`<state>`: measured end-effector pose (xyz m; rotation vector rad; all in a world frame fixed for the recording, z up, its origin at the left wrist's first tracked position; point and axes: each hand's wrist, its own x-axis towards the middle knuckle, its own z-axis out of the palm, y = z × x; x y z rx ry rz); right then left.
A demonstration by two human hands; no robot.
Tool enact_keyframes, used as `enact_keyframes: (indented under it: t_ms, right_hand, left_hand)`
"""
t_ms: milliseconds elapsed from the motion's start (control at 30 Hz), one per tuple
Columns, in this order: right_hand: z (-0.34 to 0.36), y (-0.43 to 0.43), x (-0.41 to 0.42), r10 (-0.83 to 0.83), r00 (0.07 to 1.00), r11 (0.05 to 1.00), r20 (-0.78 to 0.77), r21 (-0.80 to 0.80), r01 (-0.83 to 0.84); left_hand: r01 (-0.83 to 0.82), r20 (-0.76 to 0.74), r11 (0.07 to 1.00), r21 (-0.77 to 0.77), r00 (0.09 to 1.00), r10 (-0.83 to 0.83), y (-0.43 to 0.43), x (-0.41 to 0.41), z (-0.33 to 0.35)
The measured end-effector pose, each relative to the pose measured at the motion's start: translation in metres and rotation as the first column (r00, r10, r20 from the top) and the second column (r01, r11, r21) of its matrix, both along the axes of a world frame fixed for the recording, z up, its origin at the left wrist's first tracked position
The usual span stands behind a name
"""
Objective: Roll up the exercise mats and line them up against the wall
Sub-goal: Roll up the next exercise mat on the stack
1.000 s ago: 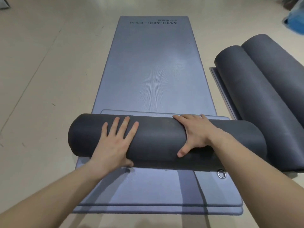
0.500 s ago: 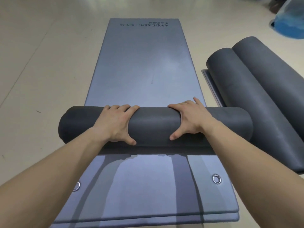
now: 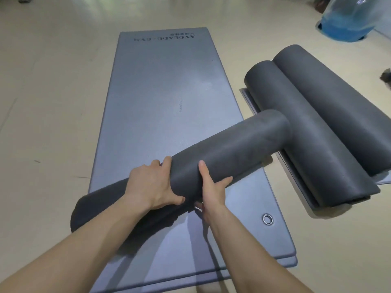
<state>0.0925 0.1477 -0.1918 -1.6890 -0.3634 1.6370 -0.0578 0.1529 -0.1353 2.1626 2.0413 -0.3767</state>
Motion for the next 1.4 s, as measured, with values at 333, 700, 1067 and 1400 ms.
enact_keyframes:
  t_ms: [333,700,1067,1400]
  right_hand:
    - [0.0,0.047,0.074,0.338,0.941,0.934,0.027,0.113,-0.339]
    - [0.007,0.001,0.134,0.425,0.812,0.872,0.399,0.061,-0.486]
    - [0.036,0.046,0.217,0.427,0.214,0.707,0.878,-0.177,-0.685]
    - [0.031,0.067,0.232,0.23,-0.114,0.72,0.967,-0.248,-0.648]
  left_hand:
    - [-0.265,0.714,0.826,-0.498,0.416,0.564,-0.043,-0.029,-0.036]
    - [-0.402,0.75,0.803,-0.439,0.328,0.574,-0.033,0.084,-0.053]
    - [-0.443,0.836,0.743,-0.502,-0.03,0.548,0.046,0.225,-0.072]
    - [-0.16,0.772,0.759,-0.631,-0.232,0.592,0.087,0.252,-0.074]
